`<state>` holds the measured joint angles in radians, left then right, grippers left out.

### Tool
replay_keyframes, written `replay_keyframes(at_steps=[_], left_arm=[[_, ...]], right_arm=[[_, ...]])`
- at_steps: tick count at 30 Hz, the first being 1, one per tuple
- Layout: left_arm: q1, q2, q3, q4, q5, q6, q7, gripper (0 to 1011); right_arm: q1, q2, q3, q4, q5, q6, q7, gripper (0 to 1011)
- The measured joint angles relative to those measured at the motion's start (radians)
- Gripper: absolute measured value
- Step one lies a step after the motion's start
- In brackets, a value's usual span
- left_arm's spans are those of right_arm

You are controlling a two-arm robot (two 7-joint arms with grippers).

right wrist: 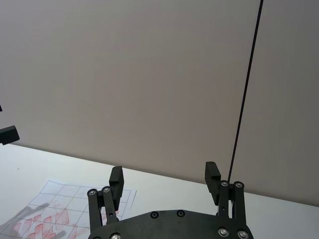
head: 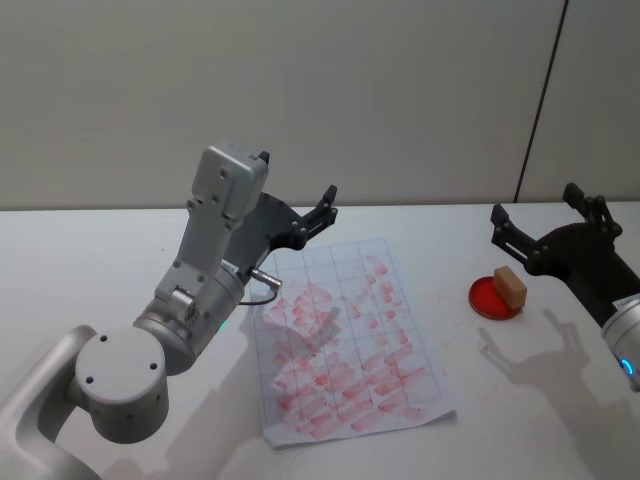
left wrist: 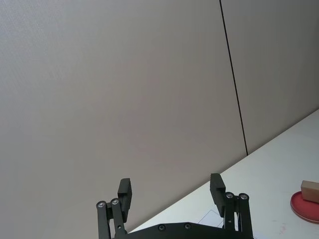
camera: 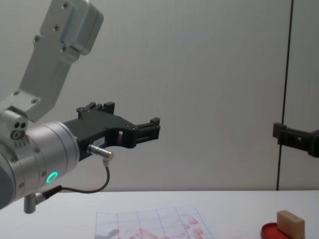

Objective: Use the one hand to pick up the stamp and affix it onto the A4 paper.

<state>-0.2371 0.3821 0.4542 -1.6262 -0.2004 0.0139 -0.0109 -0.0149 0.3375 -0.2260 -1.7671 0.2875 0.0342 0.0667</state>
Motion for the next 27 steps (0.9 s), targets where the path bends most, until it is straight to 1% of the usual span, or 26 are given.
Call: replay_keyframes(at_steps=[27], left_arm=[[0.000,0.000,0.000,0.000,0.000,0.000,0.000,1001]], right_arm=[[0.000,0.000,0.000,0.001,0.000,0.000,0.000,1001]])
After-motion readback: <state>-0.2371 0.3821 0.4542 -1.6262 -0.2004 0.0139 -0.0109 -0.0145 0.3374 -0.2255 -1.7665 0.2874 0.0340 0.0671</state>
